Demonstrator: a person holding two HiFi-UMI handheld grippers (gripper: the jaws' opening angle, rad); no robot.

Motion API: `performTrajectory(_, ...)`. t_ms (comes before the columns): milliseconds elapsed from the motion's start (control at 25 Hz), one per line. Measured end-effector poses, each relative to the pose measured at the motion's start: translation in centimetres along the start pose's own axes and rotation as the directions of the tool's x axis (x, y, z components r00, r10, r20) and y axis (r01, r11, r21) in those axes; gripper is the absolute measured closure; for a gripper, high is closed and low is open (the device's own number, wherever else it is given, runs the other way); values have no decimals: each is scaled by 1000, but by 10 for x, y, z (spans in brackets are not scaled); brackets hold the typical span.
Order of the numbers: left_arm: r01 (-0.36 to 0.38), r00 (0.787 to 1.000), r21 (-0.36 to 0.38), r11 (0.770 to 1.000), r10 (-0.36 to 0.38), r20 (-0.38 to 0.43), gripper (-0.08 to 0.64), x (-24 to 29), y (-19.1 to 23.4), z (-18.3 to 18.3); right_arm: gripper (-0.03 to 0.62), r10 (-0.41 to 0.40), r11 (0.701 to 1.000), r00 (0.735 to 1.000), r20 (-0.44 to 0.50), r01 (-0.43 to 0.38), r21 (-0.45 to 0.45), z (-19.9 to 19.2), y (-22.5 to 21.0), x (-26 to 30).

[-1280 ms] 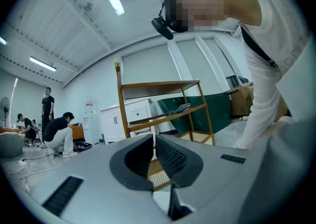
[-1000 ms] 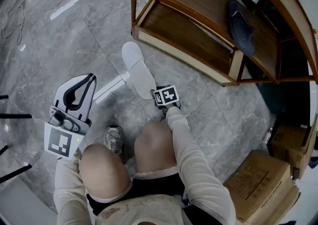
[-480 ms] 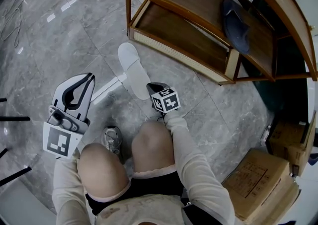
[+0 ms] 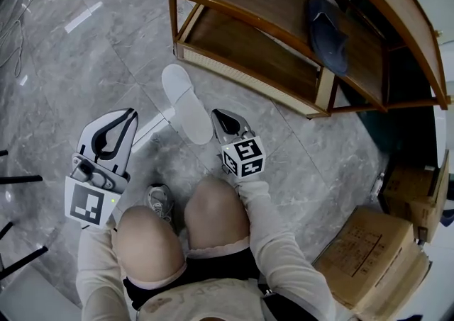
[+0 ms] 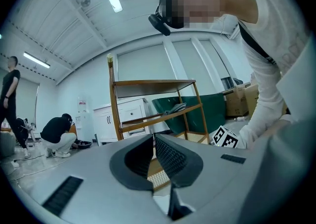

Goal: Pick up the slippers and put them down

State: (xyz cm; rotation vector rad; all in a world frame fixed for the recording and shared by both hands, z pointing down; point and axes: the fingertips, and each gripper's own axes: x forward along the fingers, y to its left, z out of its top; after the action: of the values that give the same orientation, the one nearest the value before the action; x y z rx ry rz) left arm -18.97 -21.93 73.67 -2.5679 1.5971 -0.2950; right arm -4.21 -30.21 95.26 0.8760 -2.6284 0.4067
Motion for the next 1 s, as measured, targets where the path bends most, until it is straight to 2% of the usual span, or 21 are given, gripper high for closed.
performTrajectory(240, 42, 999, -27, 999, -43, -21, 555, 7, 6, 10, 583, -62, 997, 990, 123, 67, -30, 56, 7, -29)
performTrajectory(480, 64, 997, -70, 995, -67, -43, 555, 5, 15, 46, 583, -91, 993, 976, 196, 104, -57, 122, 28, -67)
performTrajectory(760, 88, 993, -82, 993, -93, -68, 555, -18, 15, 120, 583, -119, 991, 964, 236, 129, -28, 208, 56, -132)
performTrajectory(1000, 61, 993, -134, 989, -74, -92, 555, -50, 12, 206, 583, -145, 987, 961, 236, 159, -41, 291, 81, -199)
